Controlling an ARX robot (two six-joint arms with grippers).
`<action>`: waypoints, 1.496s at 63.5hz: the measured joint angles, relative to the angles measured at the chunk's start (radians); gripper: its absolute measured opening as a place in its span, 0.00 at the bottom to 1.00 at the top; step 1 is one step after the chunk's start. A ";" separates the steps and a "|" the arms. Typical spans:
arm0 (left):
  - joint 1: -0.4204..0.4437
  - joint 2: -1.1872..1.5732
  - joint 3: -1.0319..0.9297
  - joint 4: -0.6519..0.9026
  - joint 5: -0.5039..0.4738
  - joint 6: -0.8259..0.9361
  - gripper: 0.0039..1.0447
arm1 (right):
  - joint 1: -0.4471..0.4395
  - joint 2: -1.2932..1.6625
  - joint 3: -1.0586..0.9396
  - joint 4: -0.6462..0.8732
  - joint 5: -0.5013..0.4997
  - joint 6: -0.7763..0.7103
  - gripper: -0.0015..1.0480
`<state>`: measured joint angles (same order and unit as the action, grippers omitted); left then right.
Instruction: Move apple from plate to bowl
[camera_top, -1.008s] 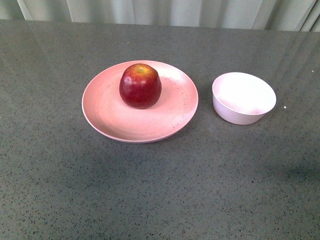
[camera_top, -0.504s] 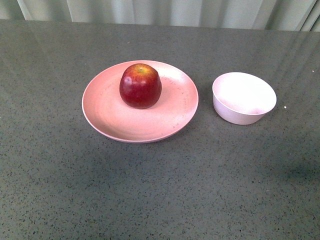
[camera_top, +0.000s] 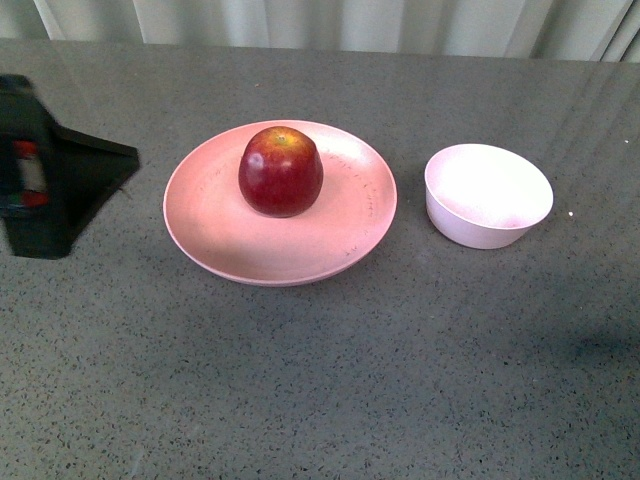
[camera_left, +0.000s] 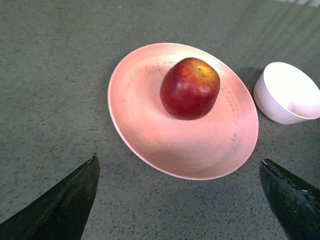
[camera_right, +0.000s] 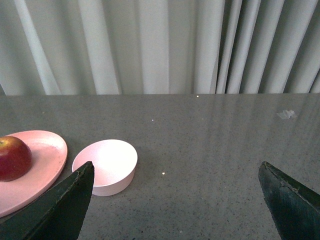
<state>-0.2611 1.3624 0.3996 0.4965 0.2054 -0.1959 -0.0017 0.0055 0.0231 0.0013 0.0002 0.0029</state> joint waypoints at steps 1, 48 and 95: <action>-0.009 0.026 0.011 0.008 -0.001 0.002 0.92 | 0.000 0.000 0.000 0.000 0.000 0.000 0.91; -0.164 0.531 0.373 0.043 -0.120 0.152 0.92 | 0.000 0.000 0.000 0.000 0.000 0.000 0.91; -0.186 0.733 0.630 -0.047 -0.151 0.250 0.92 | 0.000 0.000 0.000 0.000 0.000 0.000 0.91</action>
<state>-0.4473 2.0953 1.0298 0.4492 0.0544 0.0544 -0.0017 0.0051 0.0231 0.0013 -0.0002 0.0025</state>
